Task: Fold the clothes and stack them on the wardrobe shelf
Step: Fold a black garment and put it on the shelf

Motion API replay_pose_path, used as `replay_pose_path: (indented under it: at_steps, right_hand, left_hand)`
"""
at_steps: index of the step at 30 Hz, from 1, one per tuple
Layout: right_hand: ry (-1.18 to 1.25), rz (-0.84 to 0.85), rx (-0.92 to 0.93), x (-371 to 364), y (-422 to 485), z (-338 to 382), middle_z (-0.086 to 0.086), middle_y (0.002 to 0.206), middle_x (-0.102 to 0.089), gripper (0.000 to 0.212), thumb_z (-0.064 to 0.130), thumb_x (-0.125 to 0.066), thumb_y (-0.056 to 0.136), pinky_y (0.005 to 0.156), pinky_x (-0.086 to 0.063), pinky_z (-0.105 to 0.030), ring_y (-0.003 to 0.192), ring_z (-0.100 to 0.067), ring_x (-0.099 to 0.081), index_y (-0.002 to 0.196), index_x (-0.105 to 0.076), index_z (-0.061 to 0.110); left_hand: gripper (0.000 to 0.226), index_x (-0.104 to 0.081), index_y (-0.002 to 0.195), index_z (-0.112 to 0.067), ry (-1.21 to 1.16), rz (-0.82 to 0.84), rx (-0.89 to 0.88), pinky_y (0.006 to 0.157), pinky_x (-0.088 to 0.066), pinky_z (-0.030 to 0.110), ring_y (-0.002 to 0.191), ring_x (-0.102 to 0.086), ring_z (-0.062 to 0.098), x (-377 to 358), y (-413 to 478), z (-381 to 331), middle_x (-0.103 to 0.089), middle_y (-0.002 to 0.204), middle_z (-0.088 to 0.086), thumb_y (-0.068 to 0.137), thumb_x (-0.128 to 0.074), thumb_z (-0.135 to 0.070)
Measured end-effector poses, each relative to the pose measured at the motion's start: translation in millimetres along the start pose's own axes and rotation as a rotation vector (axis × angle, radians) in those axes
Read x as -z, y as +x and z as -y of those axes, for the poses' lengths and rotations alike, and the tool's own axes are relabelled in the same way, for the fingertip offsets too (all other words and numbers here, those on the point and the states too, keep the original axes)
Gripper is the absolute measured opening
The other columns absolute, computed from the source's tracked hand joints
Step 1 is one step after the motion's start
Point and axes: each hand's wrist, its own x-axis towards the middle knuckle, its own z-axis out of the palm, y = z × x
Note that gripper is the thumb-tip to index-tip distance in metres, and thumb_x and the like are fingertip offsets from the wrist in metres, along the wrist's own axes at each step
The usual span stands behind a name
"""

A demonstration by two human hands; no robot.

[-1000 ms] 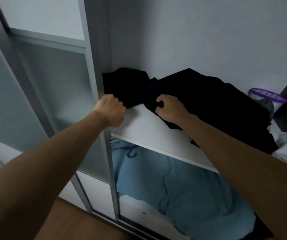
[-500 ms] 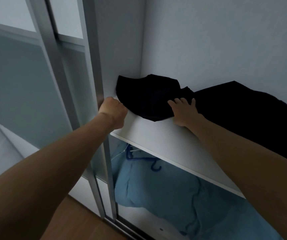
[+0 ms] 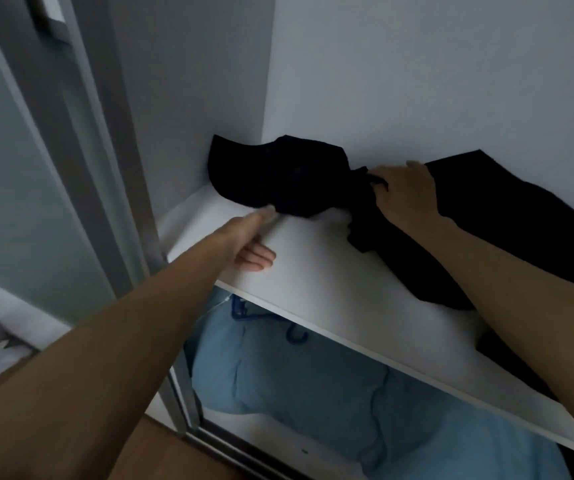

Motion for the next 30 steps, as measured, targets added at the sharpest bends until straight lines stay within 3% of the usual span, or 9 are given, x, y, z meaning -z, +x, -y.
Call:
replay_pose_path:
  at_steps: [5,8,11,14,17,21,24,26,30]
  right_hand:
    - [0.051,0.188,0.151,43.9,-40.1,15.5,-0.011,0.115,-0.073,0.031,0.009,-0.059,0.092,0.094,-0.043,-0.032,0.108,-0.030,-0.065,0.120,-0.072,0.012]
    - [-0.003,0.536,0.293,41.4,-78.1,37.2,-0.004,0.130,-0.065,0.039,0.017,-0.054,0.098,0.099,-0.034,-0.024,0.124,-0.022,-0.054,0.137,-0.060,0.019]
    - [0.037,0.903,0.207,35.8,-101.2,45.5,0.006,0.149,-0.048,0.047,0.041,-0.046,0.102,0.112,-0.030,-0.022,0.136,-0.012,-0.042,0.148,-0.044,0.031]
    - [0.203,0.761,0.058,48.8,-87.6,39.4,0.011,0.138,-0.060,0.038,0.038,-0.048,0.098,0.110,-0.042,-0.030,0.124,-0.008,-0.055,0.133,-0.061,0.033]
    - [-0.073,0.469,0.028,57.8,-60.5,16.3,0.003,0.137,-0.061,0.043,0.046,-0.048,0.095,0.105,-0.042,-0.037,0.127,-0.021,-0.055,0.134,-0.058,0.030]
    - [-0.260,0.738,-0.104,52.1,-51.1,10.6,-0.002,0.149,-0.051,0.081,0.079,-0.030,0.089,0.121,-0.013,-0.048,0.140,-0.025,-0.043,0.148,-0.044,0.026]
    - [-0.308,0.764,0.039,37.9,-61.0,34.8,-0.003,0.150,-0.050,0.096,0.090,-0.017,0.080,0.116,-0.023,-0.048,0.138,-0.025,-0.045,0.145,-0.049,0.028]
    - [-0.305,0.822,0.107,34.3,-74.9,57.6,-0.001,0.143,-0.056,0.103,0.096,-0.013,0.072,0.097,-0.039,-0.042,0.125,-0.024,-0.055,0.135,-0.058,0.029]
    - [-0.074,0.833,0.154,38.9,-130.1,99.1,0.008,0.078,-0.067,0.085,0.094,-0.018,0.072,0.061,-0.038,-0.030,0.071,-0.012,-0.060,0.067,-0.064,0.023]
  left_hand:
    - [0.091,-0.043,0.140,-0.010,-0.583,0.259,0.030,0.083,-0.058,0.056,0.106,-0.065,0.046,-33.1,19.3,-26.8,-0.059,0.129,0.026,0.074,-0.072,-0.066]
    - [0.053,-0.052,0.135,-0.007,-0.608,0.152,-0.036,0.054,-0.059,0.035,0.090,-0.068,0.030,-66.6,17.7,-40.7,-0.066,0.115,0.016,0.089,-0.070,-0.024]
    - [0.049,-0.042,0.138,-0.002,-0.491,-0.030,-0.118,0.037,-0.050,0.022,0.074,-0.061,0.025,-89.7,14.4,-46.1,-0.056,0.092,0.013,0.090,-0.052,0.004]
    - [0.050,-0.041,0.141,-0.004,-0.487,-0.051,-0.173,0.048,-0.054,0.026,0.080,-0.063,0.025,-89.0,10.7,-42.1,-0.057,0.096,0.011,0.092,-0.051,-0.001]
    - [0.039,-0.050,0.134,-0.006,-0.464,-0.018,-0.200,0.051,-0.056,0.029,0.080,-0.066,0.025,-63.6,-4.6,-29.7,-0.063,0.098,0.012,0.095,-0.051,-0.003]
    - [0.014,-0.059,0.102,-0.013,-0.377,0.028,-0.227,0.047,-0.055,0.024,0.071,-0.069,0.019,-23.7,-46.1,1.0,-0.068,0.090,0.009,0.097,-0.051,-0.003]
    - [0.022,-0.061,0.094,-0.014,-0.328,0.056,-0.204,0.050,-0.057,0.027,0.067,-0.071,0.019,-7.2,-77.2,28.6,-0.070,0.088,0.010,0.094,-0.047,0.003]
    - [0.024,-0.063,0.092,-0.010,-0.322,0.058,-0.153,0.050,-0.056,0.026,0.059,-0.071,0.018,1.2,-95.5,49.7,-0.070,0.081,0.010,0.086,-0.045,0.005]
    - [0.036,-0.071,0.098,-0.007,-0.353,0.144,-0.037,0.065,-0.061,0.032,0.074,-0.075,0.022,18.4,-121.3,87.8,-0.075,0.094,0.011,0.064,-0.070,-0.019]
